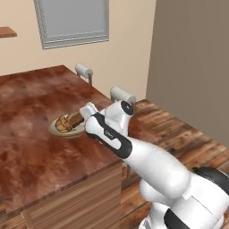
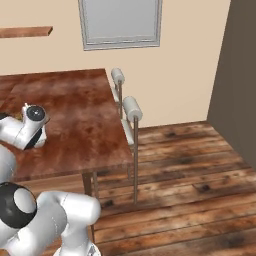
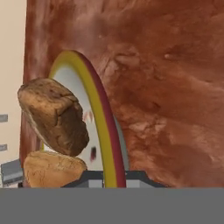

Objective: Pick up the heated bread from the toaster oven and place it in the bowl. Then move the bread bowl to the dining counter.

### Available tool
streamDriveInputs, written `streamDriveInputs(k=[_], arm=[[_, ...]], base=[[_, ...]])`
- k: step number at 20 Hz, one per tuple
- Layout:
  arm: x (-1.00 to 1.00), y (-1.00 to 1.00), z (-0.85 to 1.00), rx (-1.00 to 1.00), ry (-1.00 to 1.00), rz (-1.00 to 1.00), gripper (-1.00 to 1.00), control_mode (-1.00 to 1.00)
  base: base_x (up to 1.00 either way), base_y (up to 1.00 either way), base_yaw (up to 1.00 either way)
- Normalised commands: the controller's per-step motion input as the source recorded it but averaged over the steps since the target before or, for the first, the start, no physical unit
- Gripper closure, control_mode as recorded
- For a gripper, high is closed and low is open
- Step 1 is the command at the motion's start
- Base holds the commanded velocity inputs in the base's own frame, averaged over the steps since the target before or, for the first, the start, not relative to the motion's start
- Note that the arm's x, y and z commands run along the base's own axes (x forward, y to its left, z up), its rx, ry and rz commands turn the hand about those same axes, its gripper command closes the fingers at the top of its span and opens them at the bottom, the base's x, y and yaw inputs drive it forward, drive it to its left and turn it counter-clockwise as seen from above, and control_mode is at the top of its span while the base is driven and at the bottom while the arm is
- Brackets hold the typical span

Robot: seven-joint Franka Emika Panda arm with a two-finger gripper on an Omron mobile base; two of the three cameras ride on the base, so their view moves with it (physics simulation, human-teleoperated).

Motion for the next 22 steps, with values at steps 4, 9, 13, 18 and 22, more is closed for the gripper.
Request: streamDriveInputs(k=[4,9,13,18,22], arm=[[0.93,0.79,-0.34,-0.09,0.01,0.0,1.0,-1.0],[0.92,0.38,-0.48,-0.05,0.04,0.03,1.0,-1.0],[0.73,0.12,-0.56,-0.05,0.01,0.07,1.0,-1.0],[0.4,0.01,-0.49,-0.09,0.06,0.09,1.0,-1.0],[0.09,0.0,-0.37,-0.09,0.1,0.05,1.0,-1.0]], base=[[0.0,0.0,0.0],[0.0,0.0,0.0],[0.0,0.0,0.0],[0.0,0.0,0.0],[0.0,0.0,0.0]])
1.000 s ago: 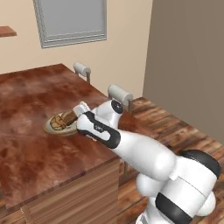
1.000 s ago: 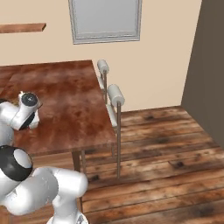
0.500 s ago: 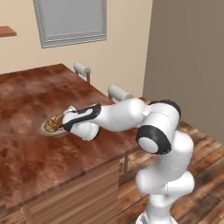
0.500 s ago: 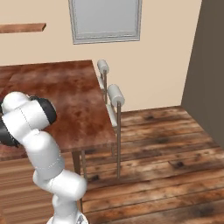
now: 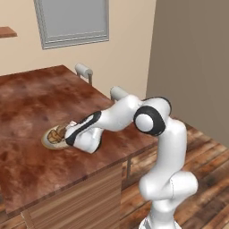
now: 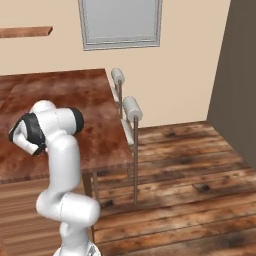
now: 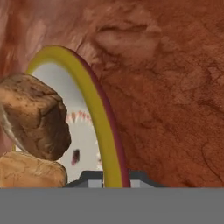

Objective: Pick up the heated bread from the toaster oven and place it in the bowl. Then move the bread bowl to the dining counter.

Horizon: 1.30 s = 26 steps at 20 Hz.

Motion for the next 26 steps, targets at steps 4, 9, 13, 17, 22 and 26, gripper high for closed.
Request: streamDriveInputs(k=[4,9,13,17,22,26], arm=[[0.0,0.02,-0.01,-0.02,0.02,0.0,-1.0,-1.0],[-0.14,-0.27,0.29,0.01,0.0,-0.04,-1.0,-1.0],[-0.36,-0.68,0.69,0.06,0.0,-0.15,-1.0,-1.0],[-0.76,-0.95,0.7,0.14,-0.07,-0.17,-1.0,-1.0],[-0.87,-0.99,0.79,0.21,-0.22,-0.12,-1.0,-1.0],[-0.85,-0.86,0.93,0.21,-0.3,-0.1,-1.0,-1.0]], base=[[0.0,0.0,0.0],[0.0,0.0,0.0],[0.0,0.0,0.0],[0.0,0.0,0.0],[0.0,0.0,0.0],[0.0,0.0,0.0]])
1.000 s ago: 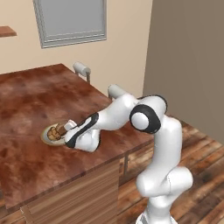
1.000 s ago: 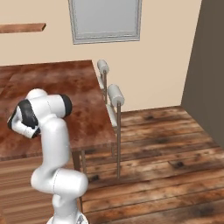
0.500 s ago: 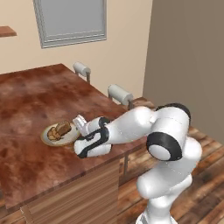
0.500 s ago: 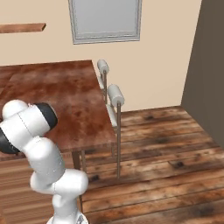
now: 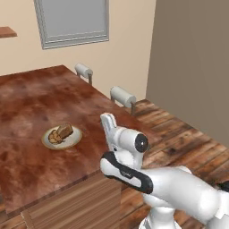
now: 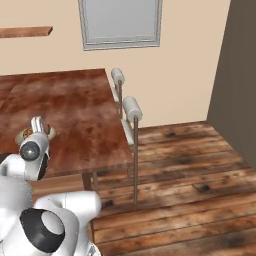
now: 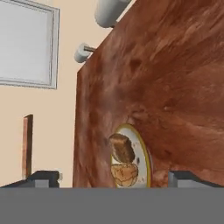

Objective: Pick up the heated bread from the toaster oven and place it in the bowl. Then move the bread bowl to the dining counter.

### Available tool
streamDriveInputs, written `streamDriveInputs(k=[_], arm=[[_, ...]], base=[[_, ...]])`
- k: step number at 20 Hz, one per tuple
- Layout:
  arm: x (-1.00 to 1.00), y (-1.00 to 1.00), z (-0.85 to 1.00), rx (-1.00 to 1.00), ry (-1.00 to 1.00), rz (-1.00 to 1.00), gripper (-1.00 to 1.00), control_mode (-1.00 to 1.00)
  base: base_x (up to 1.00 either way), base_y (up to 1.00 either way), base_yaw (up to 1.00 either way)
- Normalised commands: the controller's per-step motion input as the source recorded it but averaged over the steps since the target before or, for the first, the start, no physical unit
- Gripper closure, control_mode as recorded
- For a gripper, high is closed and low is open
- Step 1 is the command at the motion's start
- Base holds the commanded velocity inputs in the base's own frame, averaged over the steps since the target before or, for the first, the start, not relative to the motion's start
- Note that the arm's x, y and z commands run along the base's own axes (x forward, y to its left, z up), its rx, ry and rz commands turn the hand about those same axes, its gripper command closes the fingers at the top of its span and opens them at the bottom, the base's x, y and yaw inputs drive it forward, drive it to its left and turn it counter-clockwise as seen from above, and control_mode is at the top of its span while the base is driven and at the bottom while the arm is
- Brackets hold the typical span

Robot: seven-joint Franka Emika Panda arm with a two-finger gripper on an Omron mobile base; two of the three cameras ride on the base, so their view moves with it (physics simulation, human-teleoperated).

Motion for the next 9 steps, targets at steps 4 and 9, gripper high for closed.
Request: streamDriveInputs(k=[4,9], arm=[[-0.84,-0.64,0.94,0.18,-0.41,-0.1,-1.0,-1.0],[-0.34,-0.18,0.41,0.09,-0.41,-0.07,-1.0,-1.0]], base=[[0.0,0.0,0.0],[0.0,0.0,0.0]])
